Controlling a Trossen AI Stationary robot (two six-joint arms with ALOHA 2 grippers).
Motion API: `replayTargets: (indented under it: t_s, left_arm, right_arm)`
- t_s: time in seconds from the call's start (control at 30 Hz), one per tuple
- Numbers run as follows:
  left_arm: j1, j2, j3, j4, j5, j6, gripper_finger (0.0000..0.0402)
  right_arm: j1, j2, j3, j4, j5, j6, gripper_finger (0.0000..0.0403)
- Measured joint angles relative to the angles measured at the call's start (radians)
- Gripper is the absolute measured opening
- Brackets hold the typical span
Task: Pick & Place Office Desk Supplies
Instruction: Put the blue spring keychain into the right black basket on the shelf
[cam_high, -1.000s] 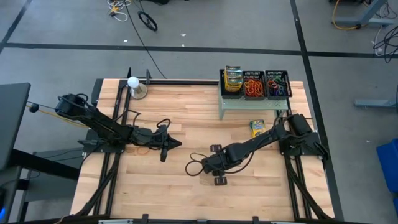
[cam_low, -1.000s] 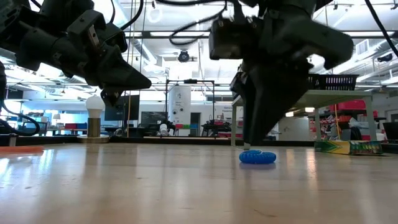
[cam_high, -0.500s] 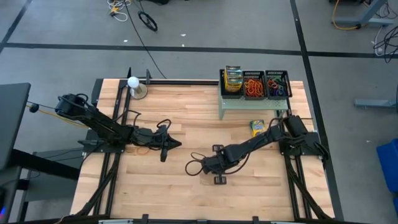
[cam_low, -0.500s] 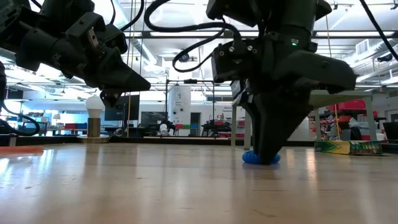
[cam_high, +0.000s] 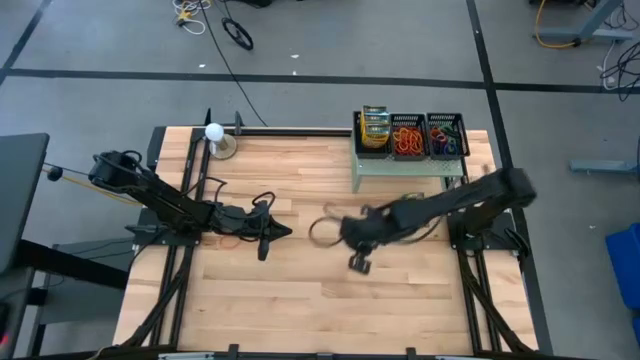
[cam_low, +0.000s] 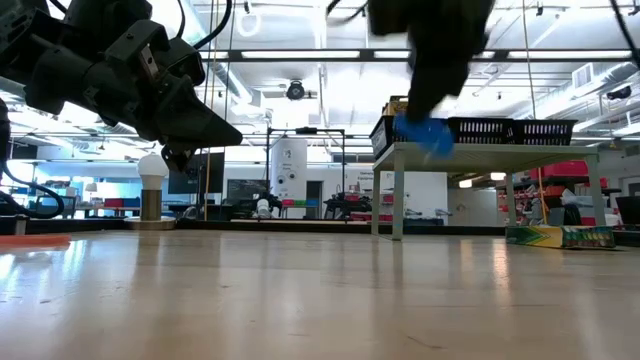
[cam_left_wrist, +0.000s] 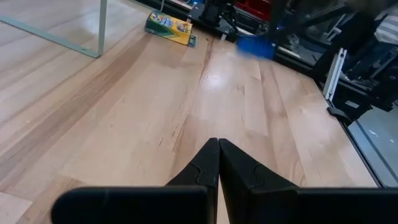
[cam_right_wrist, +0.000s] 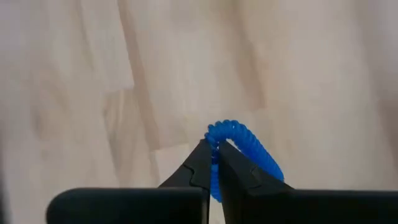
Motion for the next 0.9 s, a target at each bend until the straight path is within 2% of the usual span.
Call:
replayTargets:
  t_s: [0.23,0.47,0.67,0.9]
  left_arm:
    - [0.000,0.000,0.000,-0.002,0.000,-0.010,0.0013]
    - [0.008,0.000,0.000,-0.005,-0.061,-0.019,0.0013]
    - [0.016,0.000,0.000,-0.005,-0.125,-0.063,0.0013]
    - [0.015,0.000,-0.001,-0.005,-0.140,-0.072,0.0013]
  right_arm:
    - [-0.164,-0.330,0.000,-0.233,0.038,0.068,0.0018]
    - [-0.496,-0.581,0.001,-0.468,0.149,0.061,0.0020]
    - [-0.813,-0.624,0.001,-0.553,0.252,-0.009,0.0020]
    - [-1.106,-0.538,0.001,-0.512,0.284,-0.173,0.0020]
